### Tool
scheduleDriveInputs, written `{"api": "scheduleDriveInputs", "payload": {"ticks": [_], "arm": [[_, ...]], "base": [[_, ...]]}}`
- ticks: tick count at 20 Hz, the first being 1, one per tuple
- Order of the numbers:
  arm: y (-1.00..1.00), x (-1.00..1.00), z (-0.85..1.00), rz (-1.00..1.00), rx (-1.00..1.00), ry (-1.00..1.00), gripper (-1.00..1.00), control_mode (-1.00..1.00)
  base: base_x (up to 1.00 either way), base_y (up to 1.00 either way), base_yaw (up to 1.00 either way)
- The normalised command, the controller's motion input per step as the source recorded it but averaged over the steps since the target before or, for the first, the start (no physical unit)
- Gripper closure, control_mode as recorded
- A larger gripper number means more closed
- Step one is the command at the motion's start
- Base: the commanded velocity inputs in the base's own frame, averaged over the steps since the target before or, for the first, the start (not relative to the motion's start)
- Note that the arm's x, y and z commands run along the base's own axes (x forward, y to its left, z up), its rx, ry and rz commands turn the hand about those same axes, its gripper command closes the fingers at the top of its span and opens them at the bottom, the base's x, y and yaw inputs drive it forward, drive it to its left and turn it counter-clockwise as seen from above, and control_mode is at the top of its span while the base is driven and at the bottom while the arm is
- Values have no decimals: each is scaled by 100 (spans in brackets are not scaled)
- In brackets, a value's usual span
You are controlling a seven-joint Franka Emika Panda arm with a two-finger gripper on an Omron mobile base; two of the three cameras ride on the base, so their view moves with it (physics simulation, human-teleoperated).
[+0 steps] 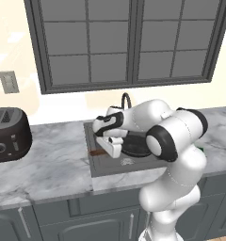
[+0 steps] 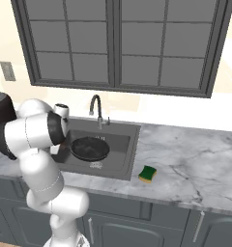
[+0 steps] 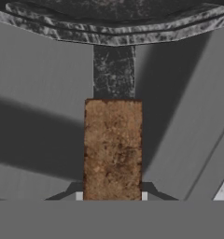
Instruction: Pick the pan and sponge and place them into the sink. Then turn on the water.
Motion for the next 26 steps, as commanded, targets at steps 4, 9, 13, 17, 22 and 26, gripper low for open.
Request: {"api": "scheduleDriveInputs", "payload": {"ticks": [4, 9, 13, 17, 22, 26], "arm": [[-9, 6, -12, 0, -1, -3, 100, -100], [-7, 6, -13, 0, -3, -3, 100, -100], [-6, 6, -15, 0, -4, -2, 100, -100], [-3, 8, -16, 0, -4, -2, 100, -100], [-6, 10, -12, 0, -4, -1, 100, -100], [-11, 10, -10, 0, -3, -2, 100, -100]], "base": [[0, 0, 0], [0, 0, 0], [0, 0, 0], [0, 0, 0], [0, 0, 0], [0, 0, 0]]}}
